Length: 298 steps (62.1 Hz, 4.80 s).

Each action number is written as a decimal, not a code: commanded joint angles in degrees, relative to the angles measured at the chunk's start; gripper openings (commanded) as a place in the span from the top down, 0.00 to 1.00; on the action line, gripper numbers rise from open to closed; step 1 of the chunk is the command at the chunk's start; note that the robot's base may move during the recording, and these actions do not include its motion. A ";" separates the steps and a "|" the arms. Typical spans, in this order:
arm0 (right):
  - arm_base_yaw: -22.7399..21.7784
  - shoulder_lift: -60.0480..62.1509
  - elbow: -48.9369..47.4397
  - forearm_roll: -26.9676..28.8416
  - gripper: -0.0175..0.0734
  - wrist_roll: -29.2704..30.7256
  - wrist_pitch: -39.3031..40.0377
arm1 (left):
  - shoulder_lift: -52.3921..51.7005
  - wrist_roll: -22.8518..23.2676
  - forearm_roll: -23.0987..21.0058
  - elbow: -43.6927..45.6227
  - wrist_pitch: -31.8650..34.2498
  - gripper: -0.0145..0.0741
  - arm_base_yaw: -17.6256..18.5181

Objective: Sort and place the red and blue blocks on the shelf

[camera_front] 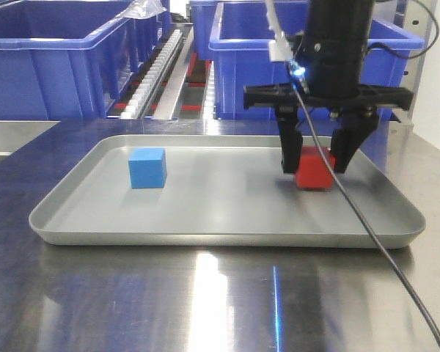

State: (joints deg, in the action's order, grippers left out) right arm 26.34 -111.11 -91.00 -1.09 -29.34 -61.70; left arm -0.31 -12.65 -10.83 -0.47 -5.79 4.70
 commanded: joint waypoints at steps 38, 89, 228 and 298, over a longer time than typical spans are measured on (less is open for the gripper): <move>-17.31 30.92 24.44 3.85 0.71 25.66 30.63 | -1.19 0.00 -0.35 -2.53 4.81 0.70 0.16; -24.72 78.12 61.22 4.95 0.71 30.24 51.66 | -1.19 0.00 -0.35 -2.53 4.81 0.70 0.16; -24.72 90.72 63.46 4.95 0.71 30.24 50.59 | 13.85 0.00 2.51 17.17 -7.07 0.70 0.16; -24.72 90.72 63.46 4.95 0.71 30.24 50.42 | 89.35 32.27 13.95 74.61 -40.47 0.68 18.88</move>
State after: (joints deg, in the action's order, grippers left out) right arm 1.92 -20.20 -25.95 3.70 0.00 -15.84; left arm 87.86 16.28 1.28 69.24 -45.00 21.82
